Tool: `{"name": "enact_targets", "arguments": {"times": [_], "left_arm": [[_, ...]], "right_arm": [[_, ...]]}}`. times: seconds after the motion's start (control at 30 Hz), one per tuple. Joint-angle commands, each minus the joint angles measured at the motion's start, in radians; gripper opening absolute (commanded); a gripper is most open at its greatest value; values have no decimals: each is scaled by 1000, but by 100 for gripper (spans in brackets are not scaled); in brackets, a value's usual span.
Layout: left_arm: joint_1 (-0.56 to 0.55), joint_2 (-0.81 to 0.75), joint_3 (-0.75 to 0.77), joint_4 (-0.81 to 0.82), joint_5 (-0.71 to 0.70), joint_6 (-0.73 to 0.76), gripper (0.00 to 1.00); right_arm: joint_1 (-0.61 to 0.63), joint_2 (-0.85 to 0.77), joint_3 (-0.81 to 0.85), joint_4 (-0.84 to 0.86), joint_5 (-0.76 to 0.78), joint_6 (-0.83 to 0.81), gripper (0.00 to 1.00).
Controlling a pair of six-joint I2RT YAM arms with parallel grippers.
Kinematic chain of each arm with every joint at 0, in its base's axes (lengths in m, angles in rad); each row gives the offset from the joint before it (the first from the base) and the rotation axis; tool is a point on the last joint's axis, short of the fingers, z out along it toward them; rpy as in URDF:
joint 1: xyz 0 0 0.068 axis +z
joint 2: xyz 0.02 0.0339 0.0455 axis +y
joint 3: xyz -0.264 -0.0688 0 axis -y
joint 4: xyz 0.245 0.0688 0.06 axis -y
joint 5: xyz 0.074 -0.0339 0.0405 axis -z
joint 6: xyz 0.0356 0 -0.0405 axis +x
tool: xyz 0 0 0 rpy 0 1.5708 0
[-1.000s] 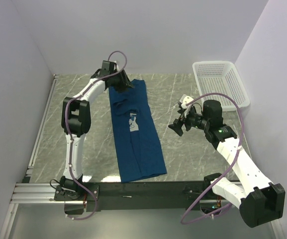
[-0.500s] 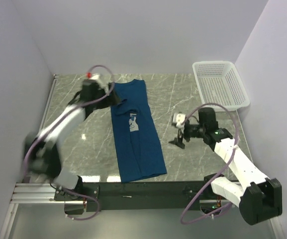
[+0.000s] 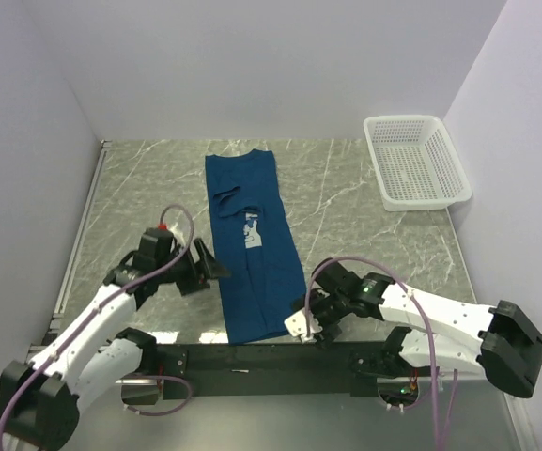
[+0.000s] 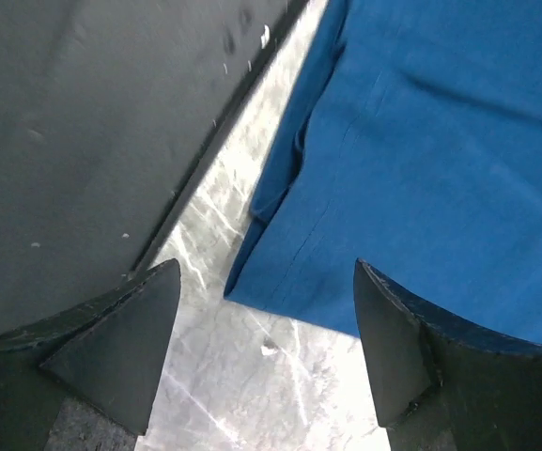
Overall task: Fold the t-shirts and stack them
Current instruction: Fold the tshirt
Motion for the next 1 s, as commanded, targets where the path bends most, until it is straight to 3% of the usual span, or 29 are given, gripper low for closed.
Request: {"name": "enact_targets", "arguments": {"times": [0.0, 0.2, 0.43, 0.67, 0.77, 0.8, 0.9, 0.97], "left_arm": [[-33, -115, -26, -187, -28, -194, 80], [-78, -176, -161, -209, 21, -310, 81], [-200, 57, -149, -244, -57, -357, 80], [-361, 215, -134, -73, -56, -472, 76], [-427, 293, -131, -16, -64, -507, 64], [-447, 308, -134, 15, -65, -512, 51], [-459, 336, -148, 45, -74, -527, 27], [-458, 332, -146, 47, -94, -521, 20]], "right_arm": [[41, 33, -30, 132, 140, 56, 80], [72, 122, -4, 197, 208, 115, 71], [97, 133, -16, 220, 246, 119, 63], [95, 121, -30, 225, 254, 127, 53], [94, 113, -30, 225, 248, 130, 50], [95, 113, -30, 222, 246, 130, 49], [94, 102, -35, 220, 240, 128, 45], [94, 93, -41, 220, 237, 127, 41]]}}
